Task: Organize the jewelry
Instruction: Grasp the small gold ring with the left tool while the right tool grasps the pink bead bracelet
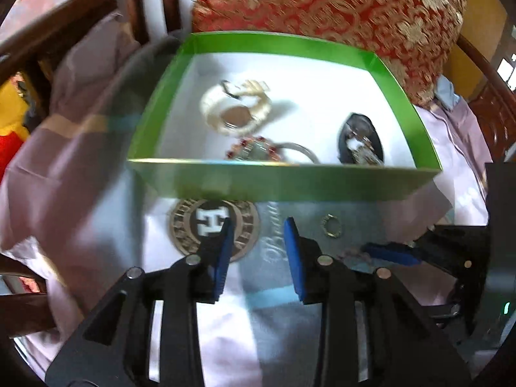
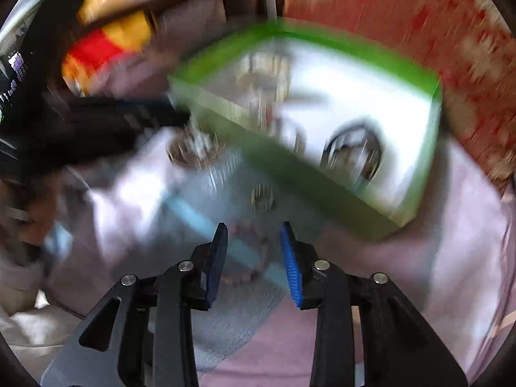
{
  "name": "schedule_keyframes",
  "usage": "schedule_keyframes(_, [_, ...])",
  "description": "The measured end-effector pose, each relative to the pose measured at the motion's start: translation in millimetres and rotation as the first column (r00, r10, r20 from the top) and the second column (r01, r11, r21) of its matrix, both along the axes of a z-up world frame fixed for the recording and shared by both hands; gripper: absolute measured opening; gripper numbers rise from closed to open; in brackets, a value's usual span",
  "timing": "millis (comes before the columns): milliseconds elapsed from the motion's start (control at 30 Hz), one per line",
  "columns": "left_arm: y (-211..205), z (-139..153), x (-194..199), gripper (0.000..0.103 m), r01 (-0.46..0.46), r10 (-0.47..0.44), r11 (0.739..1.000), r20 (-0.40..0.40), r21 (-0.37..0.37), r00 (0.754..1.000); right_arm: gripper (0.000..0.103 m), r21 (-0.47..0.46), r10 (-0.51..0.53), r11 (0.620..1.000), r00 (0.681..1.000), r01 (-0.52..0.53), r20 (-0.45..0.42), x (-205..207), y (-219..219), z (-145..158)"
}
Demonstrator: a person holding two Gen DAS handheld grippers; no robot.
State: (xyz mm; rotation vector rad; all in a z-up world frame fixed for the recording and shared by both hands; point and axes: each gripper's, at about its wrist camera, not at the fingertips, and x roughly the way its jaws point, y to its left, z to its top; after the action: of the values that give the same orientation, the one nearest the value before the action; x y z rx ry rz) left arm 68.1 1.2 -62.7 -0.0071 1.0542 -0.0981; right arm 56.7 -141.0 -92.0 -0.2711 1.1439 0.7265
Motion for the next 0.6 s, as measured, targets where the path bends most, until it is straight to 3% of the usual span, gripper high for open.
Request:
schedule_keyframes(133, [-16.7,-7.9,-0.2,0.035,0.047,-0.047,0.999,-0.019,0.006,0.999,0.034,-0.075,0.038,0.997,0.998,-0.034,0.054,-9.3,14.8,-13.2])
schedule_keyframes(200, [-24.2,-10.6,0.5,0.039,0.067,-0.067,0.998,-0.026,0.006,0.997,0.027,-0.079,0.039,0.996,0.999,-0.037,0.024,-5.9,9.9,-12.6])
schedule_keyframes(267, [-32.2,-14.0,1.5,0.039,0.087,-0.087,0.996,-0.034,0.005,0.996,0.009,-0.069,0.023,0.997,1.000,-0.024,-0.012,-0.2,0.4,-12.4])
schedule_keyframes(300, [-35.3,-15.2,1.2,0.040,0.094,-0.094,0.996,-0.039,0.004,0.995,0.008,-0.064,0.009,0.998,1.000,-0.010,-0.029,3.3,-5.9,-12.1])
schedule_keyframes(533, [-59.0,-29.0,5.8,0.045,0.153,-0.153,0.988,-0.073,-0.005,0.986,0.010,-0.063,-0.114,0.992,0.993,0.112,-0.038,21.7,-41.4,-10.4])
schedule_keyframes(600, [-65.6,-34.9,9.0,0.045,0.167,-0.168,0.986,-0.085,-0.013,0.982,0.029,-0.066,-0.138,0.988,0.990,0.136,-0.023,22.6,-50.5,-9.3])
